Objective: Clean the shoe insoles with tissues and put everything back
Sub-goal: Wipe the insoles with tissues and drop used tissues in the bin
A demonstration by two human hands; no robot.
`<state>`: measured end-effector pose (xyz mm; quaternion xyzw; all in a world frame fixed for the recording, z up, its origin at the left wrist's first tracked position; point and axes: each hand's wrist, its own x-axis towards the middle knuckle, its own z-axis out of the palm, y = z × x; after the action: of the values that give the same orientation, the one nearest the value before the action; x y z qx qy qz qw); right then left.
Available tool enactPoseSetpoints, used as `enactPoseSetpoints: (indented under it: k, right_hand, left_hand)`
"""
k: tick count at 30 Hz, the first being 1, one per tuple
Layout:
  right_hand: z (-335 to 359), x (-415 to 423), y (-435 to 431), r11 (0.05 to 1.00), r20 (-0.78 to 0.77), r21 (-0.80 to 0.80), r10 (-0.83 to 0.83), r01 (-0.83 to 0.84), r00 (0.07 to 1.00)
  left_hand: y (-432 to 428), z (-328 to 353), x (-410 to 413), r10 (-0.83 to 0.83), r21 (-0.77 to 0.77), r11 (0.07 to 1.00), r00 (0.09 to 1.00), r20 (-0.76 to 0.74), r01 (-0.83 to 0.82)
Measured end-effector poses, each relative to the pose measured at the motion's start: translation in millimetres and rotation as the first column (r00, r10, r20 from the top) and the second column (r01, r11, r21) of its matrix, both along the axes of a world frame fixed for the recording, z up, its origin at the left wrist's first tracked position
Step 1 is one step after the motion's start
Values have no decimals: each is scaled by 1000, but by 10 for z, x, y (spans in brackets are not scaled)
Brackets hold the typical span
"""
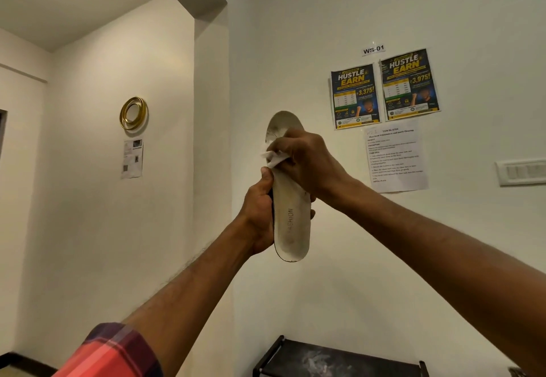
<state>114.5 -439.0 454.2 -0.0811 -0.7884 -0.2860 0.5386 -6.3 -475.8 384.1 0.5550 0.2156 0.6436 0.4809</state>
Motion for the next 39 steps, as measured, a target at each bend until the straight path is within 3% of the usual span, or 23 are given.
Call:
enactPoseSetpoints:
  k: [3,7,11,15,19,23,27,31,35,39]
  right_hand:
    - [20,20,40,998,-125,-20,53,-56,991]
    - [-100,-32,18,999,-12,-15,34,-34,999]
    - [-57,-18,35,997,-91,-33,68,-71,994]
    - [-167,-83,-31,999,33,-9,42,-42,999]
    - [-106,-51,-28,992,-110,-49,106,-112,988]
    - [-225,-119,-63,995,10,-40,96,-96,995]
    - [-195,-73,-16,988,-113,-72,130,-138,985]
    - [-341,-122,-56,990,50,-70,123,-119,991]
    - [-279,-57,-6,985,-54,-98,137,-142,989]
    - [-352,-79,-33,990,70,-77,125,-120,990]
  left_hand:
    - [17,1,-10,-5,-13,1000,1000,-10,5]
    - [61,-4,-28,40,27,999,999,-4,-40]
    - [46,5,-53,20,18,1000,1000,6,-21]
    - [47,30,-63,45,63,997,998,41,-48]
    - [12,63,-62,55,61,996,998,42,-57]
    - [1,88,-74,103,108,988,993,59,-109]
    - [-11,115,-71,106,92,989,991,79,-113]
    - [14,138,-114,125,99,986,984,126,-137]
    - [33,158,-134,137,91,985,986,92,-145]
    - [4,180,-134,126,72,988,986,113,-135]
